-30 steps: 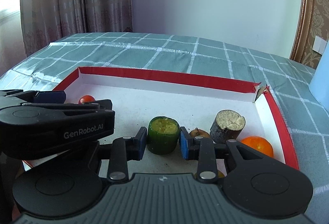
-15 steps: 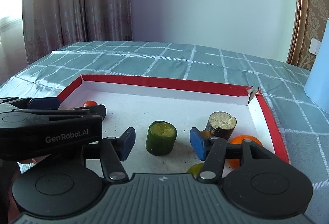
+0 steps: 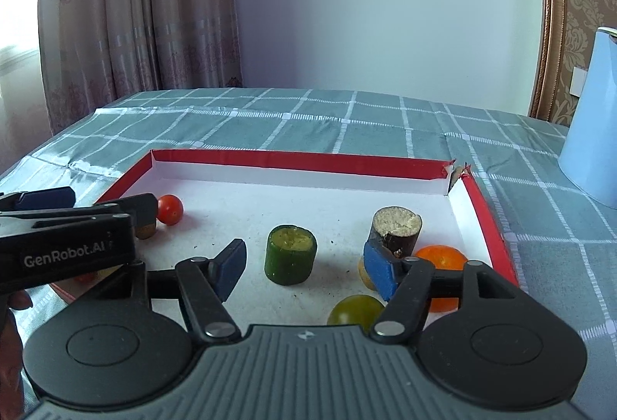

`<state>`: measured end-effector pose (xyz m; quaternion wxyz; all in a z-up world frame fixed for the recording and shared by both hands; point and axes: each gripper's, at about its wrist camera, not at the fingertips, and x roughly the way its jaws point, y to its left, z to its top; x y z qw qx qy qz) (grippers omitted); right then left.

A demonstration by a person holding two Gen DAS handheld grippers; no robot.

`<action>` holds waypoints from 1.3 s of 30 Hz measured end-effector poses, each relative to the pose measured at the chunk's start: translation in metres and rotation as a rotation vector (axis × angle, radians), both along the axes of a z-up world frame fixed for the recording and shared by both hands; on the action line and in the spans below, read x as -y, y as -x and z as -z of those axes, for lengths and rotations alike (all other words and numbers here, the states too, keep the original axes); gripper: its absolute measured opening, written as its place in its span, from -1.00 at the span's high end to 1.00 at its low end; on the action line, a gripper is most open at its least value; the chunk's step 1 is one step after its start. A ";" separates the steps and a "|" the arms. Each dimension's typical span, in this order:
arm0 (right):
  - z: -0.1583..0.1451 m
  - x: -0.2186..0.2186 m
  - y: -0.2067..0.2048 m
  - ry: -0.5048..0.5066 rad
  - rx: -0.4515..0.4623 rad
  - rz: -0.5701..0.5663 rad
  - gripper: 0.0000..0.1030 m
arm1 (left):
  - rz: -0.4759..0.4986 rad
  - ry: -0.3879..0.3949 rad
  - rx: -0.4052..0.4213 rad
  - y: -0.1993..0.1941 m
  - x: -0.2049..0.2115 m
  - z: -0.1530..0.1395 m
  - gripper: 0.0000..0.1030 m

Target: Organize fruits

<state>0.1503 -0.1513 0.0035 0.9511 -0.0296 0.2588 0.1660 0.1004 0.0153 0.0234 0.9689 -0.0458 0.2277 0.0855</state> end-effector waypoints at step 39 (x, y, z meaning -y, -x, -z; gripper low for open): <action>-0.005 0.045 0.036 -0.095 0.010 0.077 -0.63 | 0.064 -0.004 -0.022 0.052 0.018 0.004 -1.00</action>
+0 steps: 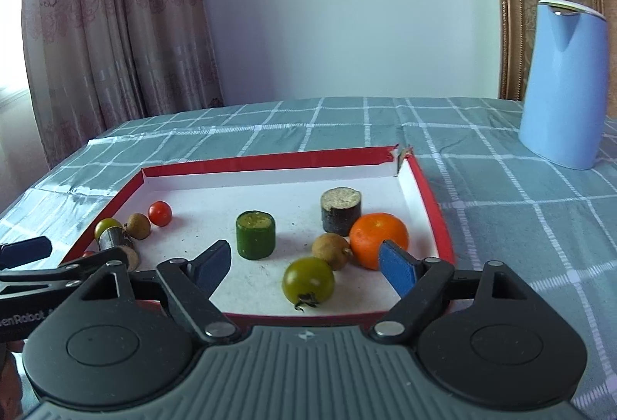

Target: Organize fruits

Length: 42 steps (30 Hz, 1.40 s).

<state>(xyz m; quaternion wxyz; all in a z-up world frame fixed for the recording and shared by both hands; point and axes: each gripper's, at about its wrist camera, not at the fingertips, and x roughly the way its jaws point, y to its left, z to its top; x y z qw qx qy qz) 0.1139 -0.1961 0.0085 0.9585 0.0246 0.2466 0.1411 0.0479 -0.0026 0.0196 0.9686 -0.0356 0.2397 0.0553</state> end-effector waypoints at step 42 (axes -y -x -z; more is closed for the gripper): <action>0.013 0.015 0.036 0.012 0.026 0.006 -0.65 | -0.021 -0.078 -0.007 0.043 0.021 0.007 -1.00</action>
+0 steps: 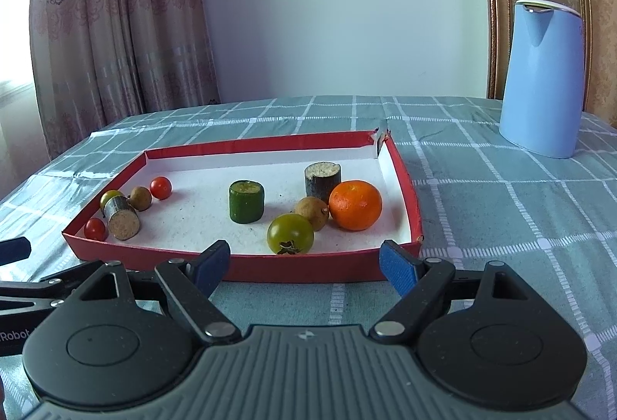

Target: Organize fruits

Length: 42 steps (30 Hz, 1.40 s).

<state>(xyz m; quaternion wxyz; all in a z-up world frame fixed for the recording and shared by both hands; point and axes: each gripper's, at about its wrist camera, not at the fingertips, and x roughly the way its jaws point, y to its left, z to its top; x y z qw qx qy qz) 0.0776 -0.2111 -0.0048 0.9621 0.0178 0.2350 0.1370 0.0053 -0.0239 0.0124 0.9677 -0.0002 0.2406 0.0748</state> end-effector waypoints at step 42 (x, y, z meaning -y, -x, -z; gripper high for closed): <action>0.006 0.004 0.014 0.021 -0.013 -0.024 -0.65 | 0.039 -0.058 -0.007 0.004 0.014 0.009 -1.00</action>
